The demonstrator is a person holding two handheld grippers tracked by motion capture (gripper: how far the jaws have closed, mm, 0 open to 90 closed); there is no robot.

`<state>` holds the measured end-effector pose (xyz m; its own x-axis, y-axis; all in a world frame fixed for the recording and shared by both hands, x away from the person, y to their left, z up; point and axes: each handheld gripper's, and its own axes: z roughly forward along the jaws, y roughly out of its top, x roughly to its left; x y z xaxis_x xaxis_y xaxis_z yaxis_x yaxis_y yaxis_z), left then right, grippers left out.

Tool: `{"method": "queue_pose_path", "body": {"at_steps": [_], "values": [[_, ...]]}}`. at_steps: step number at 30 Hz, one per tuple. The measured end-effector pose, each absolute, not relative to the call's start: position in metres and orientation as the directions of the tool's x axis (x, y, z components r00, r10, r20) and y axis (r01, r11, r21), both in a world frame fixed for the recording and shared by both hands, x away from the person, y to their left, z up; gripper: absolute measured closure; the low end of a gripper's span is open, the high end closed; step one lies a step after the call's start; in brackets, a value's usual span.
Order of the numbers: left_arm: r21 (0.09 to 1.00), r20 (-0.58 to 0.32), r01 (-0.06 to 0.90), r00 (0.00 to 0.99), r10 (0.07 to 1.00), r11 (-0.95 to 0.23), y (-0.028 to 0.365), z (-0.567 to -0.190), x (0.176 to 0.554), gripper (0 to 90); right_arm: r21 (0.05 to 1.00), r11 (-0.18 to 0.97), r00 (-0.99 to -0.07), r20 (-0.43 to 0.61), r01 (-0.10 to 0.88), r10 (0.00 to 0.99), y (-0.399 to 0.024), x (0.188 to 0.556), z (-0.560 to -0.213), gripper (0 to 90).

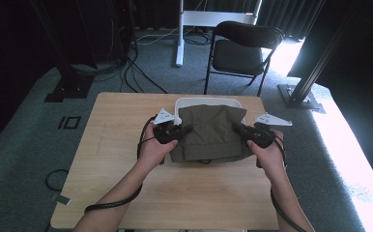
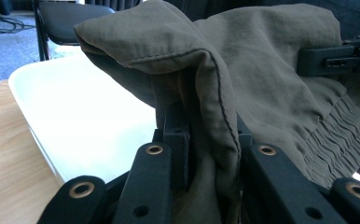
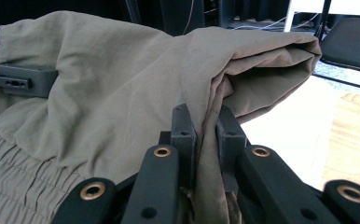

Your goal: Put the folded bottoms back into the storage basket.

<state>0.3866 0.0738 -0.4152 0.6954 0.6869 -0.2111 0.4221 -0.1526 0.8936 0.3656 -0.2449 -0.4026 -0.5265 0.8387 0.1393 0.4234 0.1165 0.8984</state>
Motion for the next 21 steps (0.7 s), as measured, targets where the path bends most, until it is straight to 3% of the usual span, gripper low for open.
{"method": "queue_pose_path", "body": {"at_steps": [21], "values": [[0.895, -0.227, 0.431, 0.664, 0.712, -0.116, 0.067, -0.399, 0.445, 79.0, 0.889, 0.078, -0.453, 0.154, 0.452, 0.878, -0.245, 0.424, -0.388, 81.3]]}}
